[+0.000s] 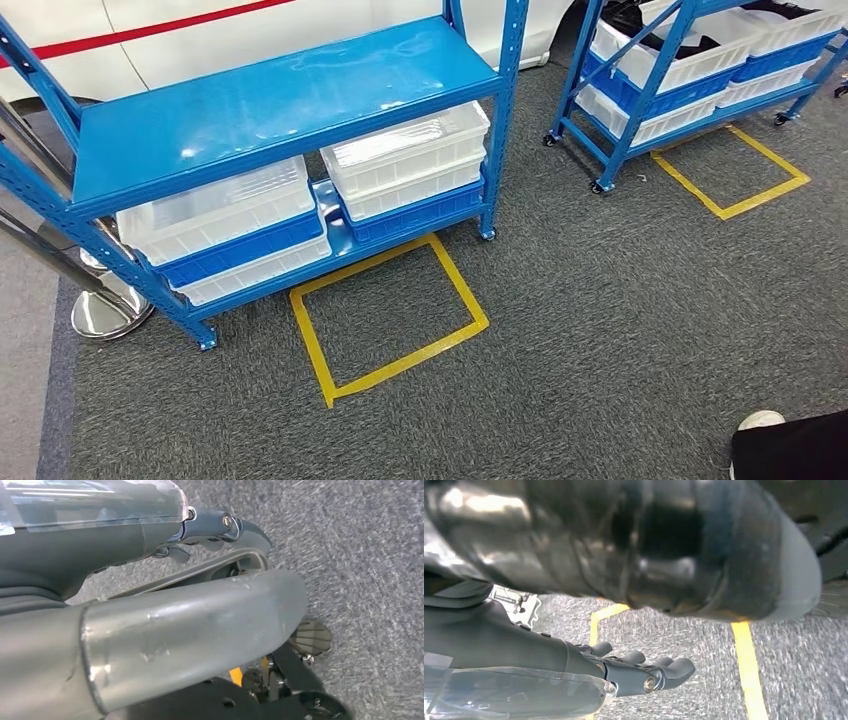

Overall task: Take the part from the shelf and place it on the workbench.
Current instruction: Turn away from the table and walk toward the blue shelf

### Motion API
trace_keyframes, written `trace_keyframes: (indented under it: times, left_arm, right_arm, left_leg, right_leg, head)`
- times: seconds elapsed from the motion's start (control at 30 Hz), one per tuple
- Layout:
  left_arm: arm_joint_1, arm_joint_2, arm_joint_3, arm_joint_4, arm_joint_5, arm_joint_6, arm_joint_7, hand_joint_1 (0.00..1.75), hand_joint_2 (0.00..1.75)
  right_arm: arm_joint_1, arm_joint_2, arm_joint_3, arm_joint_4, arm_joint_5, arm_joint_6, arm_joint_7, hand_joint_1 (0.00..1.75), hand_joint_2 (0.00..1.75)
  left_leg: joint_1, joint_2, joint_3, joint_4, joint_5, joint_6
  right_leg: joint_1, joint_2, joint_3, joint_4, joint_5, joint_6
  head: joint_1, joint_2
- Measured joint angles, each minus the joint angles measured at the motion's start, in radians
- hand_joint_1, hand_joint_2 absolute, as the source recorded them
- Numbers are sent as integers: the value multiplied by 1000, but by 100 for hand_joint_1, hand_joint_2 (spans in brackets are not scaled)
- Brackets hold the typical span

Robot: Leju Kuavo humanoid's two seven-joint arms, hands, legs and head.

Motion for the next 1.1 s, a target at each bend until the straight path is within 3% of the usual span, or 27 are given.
trace_keyframes:
  times: [0.07,0.1,0.13,0.17,0.23,0.3,0.43,0.5,0.57,0.6,0.63,0.67,0.73,0.77,0.83,0.93,1.0,1.1]
  left_arm:
    - [-3,0,0,0,0,0,0,0,0]
    - [-3,0,0,0,0,0,0,0,0]
    - [-2,0,0,0,0,0,0,0,0]
    - [-1,0,0,0,0,0,0,0,0]
    - [1,1,0,0,0,0,-1,0,0]
    - [-2,3,0,0,0,0,-2,0,0]
    - [3,3,0,0,0,-3,-8,0,0]
    - [4,2,0,0,0,-4,-11,0,0]
    - [4,2,0,0,0,-5,-14,0,0]
    - [5,2,0,0,0,-5,-15,0,0]
    - [6,2,0,0,0,-5,-15,0,0]
    - [7,1,0,0,-1,-6,-15,0,0]
    - [9,0,0,0,0,-6,-14,0,0]
    - [9,-1,2,0,6,-3,-13,0,0]
    - [5,-1,12,0,30,12,-8,0,0]
    - [2,1,36,0,61,27,0,0,0]
    - [1,1,44,0,59,28,-5,0,0]
    - [1,-11,47,0,35,35,-35,0,0]
  right_arm:
    - [3,0,-6,0,-3,-1,0,0,0]
    - [4,0,-7,0,-4,-2,0,0,0]
    - [4,0,-8,0,-4,-4,0,0,0]
    - [4,0,-9,0,-4,-6,-1,0,0]
    - [2,1,-10,0,-4,-10,-2,0,0]
    - [1,4,-10,0,-4,-11,-4,0,0]
    - [-1,5,-15,0,-4,-10,-7,0,0]
    - [-1,5,-17,0,-5,-10,-8,0,0]
    - [-1,4,-20,0,-5,-10,-9,0,0]
    - [-1,4,-21,0,-5,-10,-9,0,0]
    - [0,3,-23,0,-5,-10,-9,0,0]
    - [1,2,-23,0,-5,-9,-9,0,0]
    - [4,-1,-24,0,-4,-8,-9,0,0]
    - [6,-2,-24,0,-4,-7,-8,0,0]
    - [6,-3,-27,1,-4,-7,-8,0,0]
    - [6,-3,-33,1,-5,-10,-7,0,0]
    - [7,-3,-38,1,-10,-14,-3,0,0]
    - [4,0,-54,1,-25,-25,7,0,0]
  left_leg:
    - [-1,33,-66,134,-60,-3]
    - [-1,37,-87,178,-71,-3]
    - [-1,39,-90,184,-62,-1]
    - [-3,40,-72,150,-34,5]
    - [-10,44,0,11,32,23]
    - [-18,51,45,-85,55,39]
    - [-18,48,70,-127,47,63]
    - [-14,46,85,-138,50,70]
    - [-13,45,88,-138,47,73]
    - [-13,44,90,-137,44,72]
    - [-11,43,94,-137,41,68]
    - [-9,42,101,-135,37,63]
    - [-3,38,118,-129,23,48]
    - [-2,37,123,-123,15,40]
    - [-2,37,123,-115,1,22]
    - [-2,38,130,-93,-4,5]
    - [0,41,93,-17,-19,-1]
    - [1,42,-28,153,-89,-5]
  right_leg:
    - [5,-17,-3,0,-1,-4]
    - [8,-25,-3,0,-1,-5]
    - [10,-31,-3,0,-2,-6]
    - [12,-36,-2,0,-2,-6]
    - [16,-42,2,0,-3,-6]
    - [17,-46,3,-1,-5,0]
    - [12,-47,-2,37,8,24]
    - [10,-34,-36,100,-33,31]
    - [7,-25,-102,212,-93,39]
    - [5,-24,-130,256,-108,44]
    - [2,-23,-144,271,-103,49]
    - [-2,-24,-139,251,-78,54]
    - [-9,-21,-90,133,2,62]
    - [-9,-19,-70,76,19,60]
    - [-3,-16,-55,30,18,43]
    - [-3,-21,-38,25,9,14]
    - [-3,-25,-15,18,-2,1]
    - [2,-27,8,15,-24,-6]
  head:
    - [0,0]
    - [0,0]
    - [0,0]
    - [0,0]
    - [0,0]
    - [0,0]
    - [0,0]
    - [1,0]
    - [1,0]
    - [1,0]
    - [1,0]
    - [1,0]
    - [2,0]
    - [2,0]
    - [2,0]
    - [2,0]
    - [2,0]
    - [2,0]
